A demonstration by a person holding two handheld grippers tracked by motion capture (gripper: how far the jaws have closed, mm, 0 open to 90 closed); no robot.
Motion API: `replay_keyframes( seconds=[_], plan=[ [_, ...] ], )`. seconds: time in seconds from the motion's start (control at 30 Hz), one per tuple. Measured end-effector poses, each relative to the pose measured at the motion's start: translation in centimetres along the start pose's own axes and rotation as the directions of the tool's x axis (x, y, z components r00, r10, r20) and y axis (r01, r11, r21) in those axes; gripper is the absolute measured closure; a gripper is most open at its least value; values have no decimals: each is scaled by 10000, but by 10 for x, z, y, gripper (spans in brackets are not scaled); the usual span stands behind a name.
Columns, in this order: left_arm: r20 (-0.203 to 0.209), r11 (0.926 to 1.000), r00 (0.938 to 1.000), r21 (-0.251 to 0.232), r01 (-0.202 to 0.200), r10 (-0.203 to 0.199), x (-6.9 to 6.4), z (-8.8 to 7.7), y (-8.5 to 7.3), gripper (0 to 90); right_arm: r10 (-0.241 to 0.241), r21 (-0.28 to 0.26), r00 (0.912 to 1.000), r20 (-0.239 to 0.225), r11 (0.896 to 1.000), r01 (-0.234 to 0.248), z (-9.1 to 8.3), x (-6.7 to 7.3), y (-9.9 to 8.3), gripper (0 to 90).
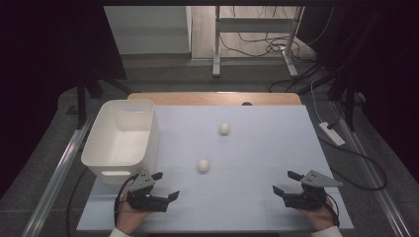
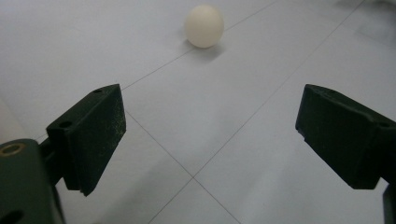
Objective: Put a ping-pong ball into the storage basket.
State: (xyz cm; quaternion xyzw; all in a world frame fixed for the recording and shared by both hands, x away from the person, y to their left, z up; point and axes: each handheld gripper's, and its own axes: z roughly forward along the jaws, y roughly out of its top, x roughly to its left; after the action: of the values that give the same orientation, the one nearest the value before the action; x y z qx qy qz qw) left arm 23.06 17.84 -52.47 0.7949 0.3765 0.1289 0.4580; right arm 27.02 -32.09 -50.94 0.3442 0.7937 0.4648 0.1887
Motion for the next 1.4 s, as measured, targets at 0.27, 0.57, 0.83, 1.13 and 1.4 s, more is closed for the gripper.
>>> replay_keyframes(
  seconds=[0.27,0.57,0.83,1.13,1.4],
  plan=[
    [-27,10000,10000,2,-6,6,0,-1,0,91,-18,22,10000,-2,10000,18,1,0,0,183],
    [-81,10000,9999,21,-70,70,0,-1,-1,93,-146,73,9999,-31,9999,146,3,1,0,184],
    [-90,10000,9999,1,-78,78,-1,-1,0,94,-301,97,9995,36,9995,301,4,4,1,183],
    [-95,9999,9999,54,-88,89,-2,0,2,94,-198,109,9998,11,9997,198,5,3,0,183],
    [-166,10000,9999,70,8,-7,-3,0,7,97,-199,83,9998,-24,9998,199,5,3,0,183]
  ],
)
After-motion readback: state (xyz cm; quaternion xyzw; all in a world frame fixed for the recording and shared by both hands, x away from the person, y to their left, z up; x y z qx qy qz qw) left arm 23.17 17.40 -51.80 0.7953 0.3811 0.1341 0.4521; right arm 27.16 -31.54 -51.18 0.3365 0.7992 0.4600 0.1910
